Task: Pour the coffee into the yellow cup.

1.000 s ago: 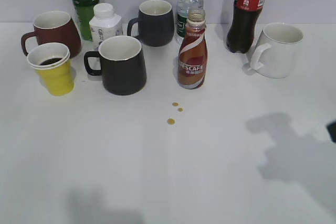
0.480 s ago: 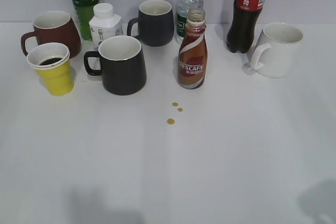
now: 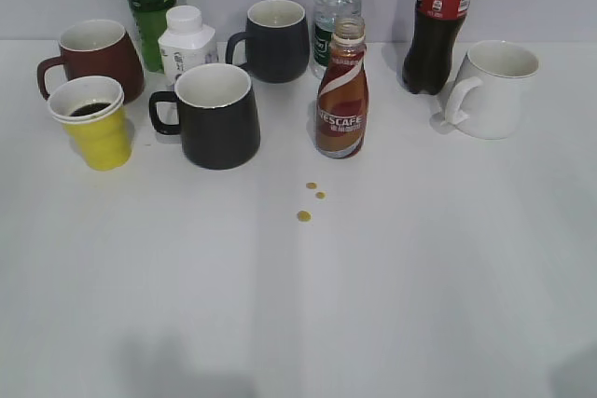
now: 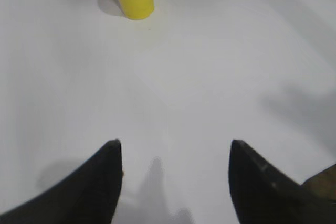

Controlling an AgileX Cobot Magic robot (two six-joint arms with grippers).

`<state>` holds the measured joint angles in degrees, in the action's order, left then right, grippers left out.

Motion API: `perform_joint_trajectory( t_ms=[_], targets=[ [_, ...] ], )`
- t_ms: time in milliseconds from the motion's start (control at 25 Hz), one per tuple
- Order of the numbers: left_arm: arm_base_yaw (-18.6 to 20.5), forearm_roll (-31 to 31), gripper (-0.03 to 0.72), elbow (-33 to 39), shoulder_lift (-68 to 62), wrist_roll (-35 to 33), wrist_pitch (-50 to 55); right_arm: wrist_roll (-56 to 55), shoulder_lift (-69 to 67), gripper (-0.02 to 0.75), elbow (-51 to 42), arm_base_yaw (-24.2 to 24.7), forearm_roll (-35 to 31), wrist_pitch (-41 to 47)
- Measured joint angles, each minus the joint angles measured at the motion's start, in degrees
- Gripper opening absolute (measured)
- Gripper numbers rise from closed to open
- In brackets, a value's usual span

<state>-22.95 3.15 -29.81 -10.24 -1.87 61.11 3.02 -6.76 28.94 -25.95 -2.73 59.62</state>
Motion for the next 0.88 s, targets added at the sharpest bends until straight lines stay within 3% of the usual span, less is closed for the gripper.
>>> perform_joint_trajectory(
  t_ms=[600,720,880],
  targets=[
    [0.81,-0.05,0.471,0.0,0.0,-0.06,0.0,0.05,0.0,0.447,0.0,1.57,-0.06,0.0],
    [5.97,-0.12,0.47,0.0,0.35,-0.11,0.0,0.11,0.07,0.447,0.0,7.92,-0.2,0.0],
    [17.49,-0.07,0.47,0.0,3.03,-0.11,0.0,0.16,2.2,0.447,-0.02,17.72,-0.25,0.0]
  ],
)
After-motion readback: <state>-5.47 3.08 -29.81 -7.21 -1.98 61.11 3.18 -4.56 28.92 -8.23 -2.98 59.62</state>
